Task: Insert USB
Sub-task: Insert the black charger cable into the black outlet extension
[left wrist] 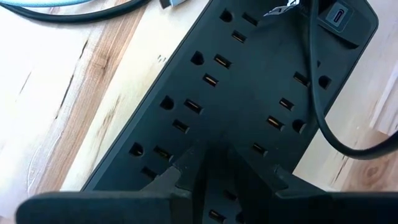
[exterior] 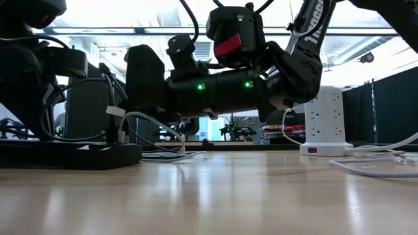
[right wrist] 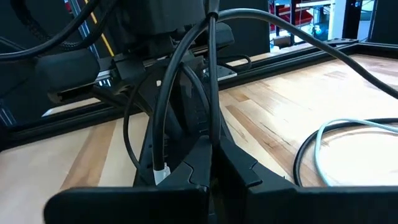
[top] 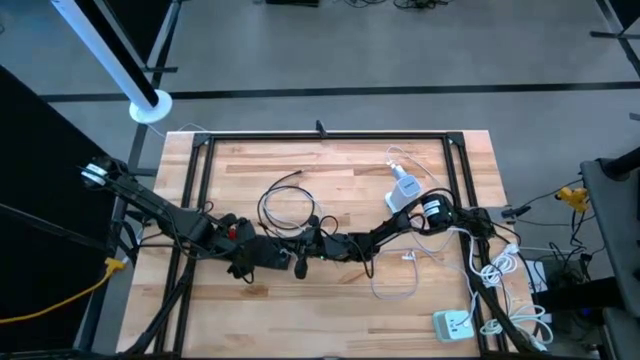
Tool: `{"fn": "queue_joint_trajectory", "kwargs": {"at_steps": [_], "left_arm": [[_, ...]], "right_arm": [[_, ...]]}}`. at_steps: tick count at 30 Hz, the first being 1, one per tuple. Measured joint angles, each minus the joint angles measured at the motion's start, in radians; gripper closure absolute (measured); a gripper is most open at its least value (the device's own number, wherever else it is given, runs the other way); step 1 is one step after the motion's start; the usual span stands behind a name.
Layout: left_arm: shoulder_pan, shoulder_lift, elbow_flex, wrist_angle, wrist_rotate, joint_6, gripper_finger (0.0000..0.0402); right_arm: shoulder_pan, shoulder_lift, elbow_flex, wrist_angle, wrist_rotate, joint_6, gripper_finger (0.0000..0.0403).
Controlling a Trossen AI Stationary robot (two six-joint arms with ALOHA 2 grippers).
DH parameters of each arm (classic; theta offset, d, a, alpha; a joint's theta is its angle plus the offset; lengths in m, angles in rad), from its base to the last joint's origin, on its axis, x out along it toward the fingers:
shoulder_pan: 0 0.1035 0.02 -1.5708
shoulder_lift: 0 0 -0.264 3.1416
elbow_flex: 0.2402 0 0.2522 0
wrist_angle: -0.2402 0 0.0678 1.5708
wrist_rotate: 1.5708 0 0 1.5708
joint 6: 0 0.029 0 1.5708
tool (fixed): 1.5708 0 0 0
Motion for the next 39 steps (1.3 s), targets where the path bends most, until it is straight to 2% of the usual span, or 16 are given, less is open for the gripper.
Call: {"fn": "queue_joint_trajectory", "kwargs": {"at_steps": [7, 19, 27, 33, 39], "left_arm": [[0.000, 0.001, 0.000, 0.007, 0.000, -0.011, 0.0344], [0.000, 0.001, 0.000, 0.014, 0.000, -0.011, 0.0353], [0.000, 0.001, 0.000, 0.013, 0.001, -0.011, 0.0354], [-0.002, 0.001, 0.000, 0.017, 0.012, -0.011, 0.0354], [-0.001, 0.001, 0.000, 0.016, 0.016, -0.011, 0.0356]], "right_arm": [[-0.004, 0.000, -0.005, 0.021, -0.001, -0.050, 0.0402], [-0.011, 0.002, -0.012, 0.018, -0.003, -0.025, 0.0402], [0.000, -0.017, -0.064, 0.017, -0.019, -0.040, 0.0402], [-0.006, -0.023, -0.040, -0.060, -0.149, -0.043, 0.0402], [-0.009, -0.024, -0.015, -0.109, -0.169, -0.052, 0.0402]]}}
